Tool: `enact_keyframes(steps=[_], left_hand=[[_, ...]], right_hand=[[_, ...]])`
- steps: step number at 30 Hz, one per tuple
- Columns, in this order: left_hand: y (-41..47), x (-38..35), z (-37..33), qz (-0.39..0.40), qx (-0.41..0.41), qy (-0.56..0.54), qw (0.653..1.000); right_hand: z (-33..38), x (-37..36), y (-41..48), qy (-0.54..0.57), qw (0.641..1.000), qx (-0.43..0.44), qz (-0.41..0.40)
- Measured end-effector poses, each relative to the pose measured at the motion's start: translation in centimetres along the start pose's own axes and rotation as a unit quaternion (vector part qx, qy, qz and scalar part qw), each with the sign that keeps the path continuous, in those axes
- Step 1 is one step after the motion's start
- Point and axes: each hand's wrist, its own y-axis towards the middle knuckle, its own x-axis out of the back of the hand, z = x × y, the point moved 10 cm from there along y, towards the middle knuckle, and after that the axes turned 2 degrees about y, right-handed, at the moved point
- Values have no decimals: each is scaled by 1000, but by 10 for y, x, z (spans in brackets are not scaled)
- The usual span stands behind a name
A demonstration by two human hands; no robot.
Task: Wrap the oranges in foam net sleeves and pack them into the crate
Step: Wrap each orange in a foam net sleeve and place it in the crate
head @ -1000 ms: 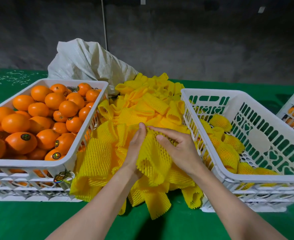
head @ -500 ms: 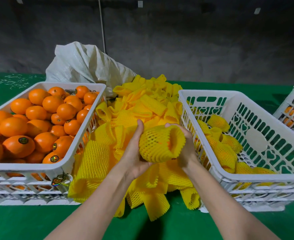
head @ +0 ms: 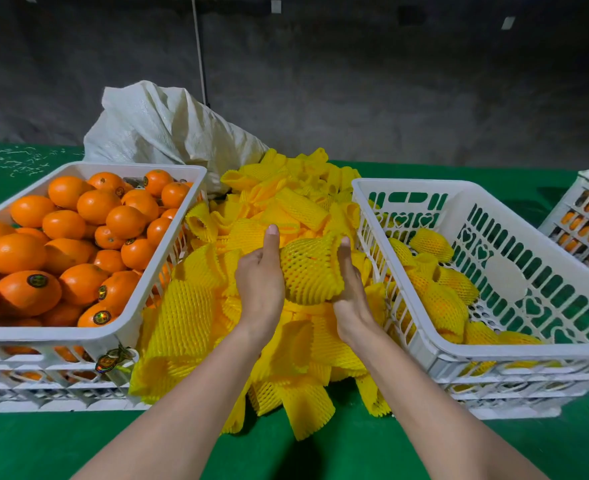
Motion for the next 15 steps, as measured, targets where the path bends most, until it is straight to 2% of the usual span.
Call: enact_keyframes(steps=[2, 4, 8, 11, 15], left_hand=[[0, 6, -12, -15, -65, 38, 997], [0, 6, -15, -19, -82, 30, 996], [-2, -4, 0, 24, -25, -72, 997], [-3, -16, 10, 84, -3, -79, 993], [-3, -24, 12, 146, -32, -70, 986]], right_hand=[[-6, 2, 4, 3, 1000, -13, -7], [-16, -4, 2, 55, 996, -67, 19], [-30, -12, -2, 188, 968, -159, 47], [-23, -17, 3, 283, 944, -155, 66], [-16, -18, 1, 306, 940, -121, 96]])
